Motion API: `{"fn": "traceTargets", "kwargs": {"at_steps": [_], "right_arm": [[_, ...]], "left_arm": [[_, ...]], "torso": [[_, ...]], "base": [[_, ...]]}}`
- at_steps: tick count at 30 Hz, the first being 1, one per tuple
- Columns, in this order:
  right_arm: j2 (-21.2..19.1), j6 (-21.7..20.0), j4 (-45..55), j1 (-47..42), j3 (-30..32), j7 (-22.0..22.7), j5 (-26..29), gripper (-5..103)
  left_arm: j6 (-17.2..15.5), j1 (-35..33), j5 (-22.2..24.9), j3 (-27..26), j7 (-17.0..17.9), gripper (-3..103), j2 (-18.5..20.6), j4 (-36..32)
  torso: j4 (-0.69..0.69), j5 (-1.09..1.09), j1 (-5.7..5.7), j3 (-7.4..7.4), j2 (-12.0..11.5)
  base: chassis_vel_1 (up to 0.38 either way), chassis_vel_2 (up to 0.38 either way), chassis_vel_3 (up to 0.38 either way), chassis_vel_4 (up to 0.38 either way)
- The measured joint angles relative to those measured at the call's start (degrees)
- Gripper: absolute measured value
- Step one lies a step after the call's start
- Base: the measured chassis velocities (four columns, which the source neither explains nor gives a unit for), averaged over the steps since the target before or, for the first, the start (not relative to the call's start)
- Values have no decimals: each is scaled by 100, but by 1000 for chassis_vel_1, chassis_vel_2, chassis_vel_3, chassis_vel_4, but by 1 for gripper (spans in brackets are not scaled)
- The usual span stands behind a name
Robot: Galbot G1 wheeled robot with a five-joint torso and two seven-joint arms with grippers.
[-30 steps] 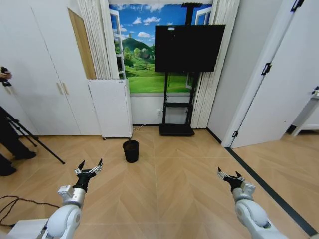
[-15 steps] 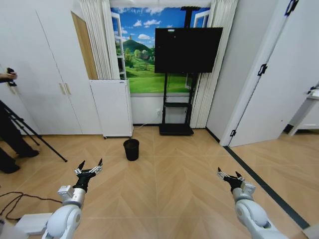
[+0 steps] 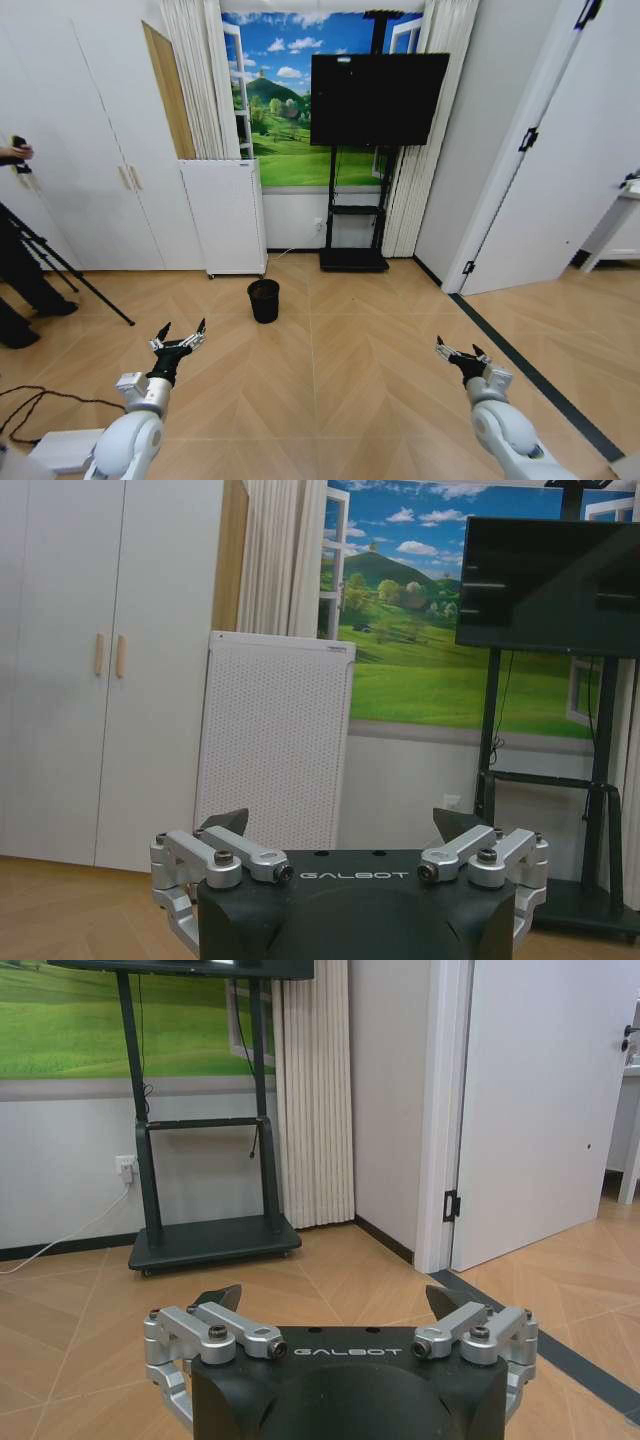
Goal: Pick up the trash bin and place the garbage on the floor into it.
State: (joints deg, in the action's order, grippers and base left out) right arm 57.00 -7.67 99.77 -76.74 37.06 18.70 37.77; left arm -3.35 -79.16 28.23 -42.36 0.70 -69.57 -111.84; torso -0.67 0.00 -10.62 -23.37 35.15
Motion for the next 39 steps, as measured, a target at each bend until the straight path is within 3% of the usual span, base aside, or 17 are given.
{"fn": "traceTargets", "kwargs": {"at_steps": [39], "right_arm": [[0, 0, 0, 0, 0, 0, 0, 100]], "left_arm": [[0, 0, 0, 0, 0, 100, 0, 0]], "torso": [[0, 0, 1, 1, 0]], "base": [[5, -6, -5, 5]]}}
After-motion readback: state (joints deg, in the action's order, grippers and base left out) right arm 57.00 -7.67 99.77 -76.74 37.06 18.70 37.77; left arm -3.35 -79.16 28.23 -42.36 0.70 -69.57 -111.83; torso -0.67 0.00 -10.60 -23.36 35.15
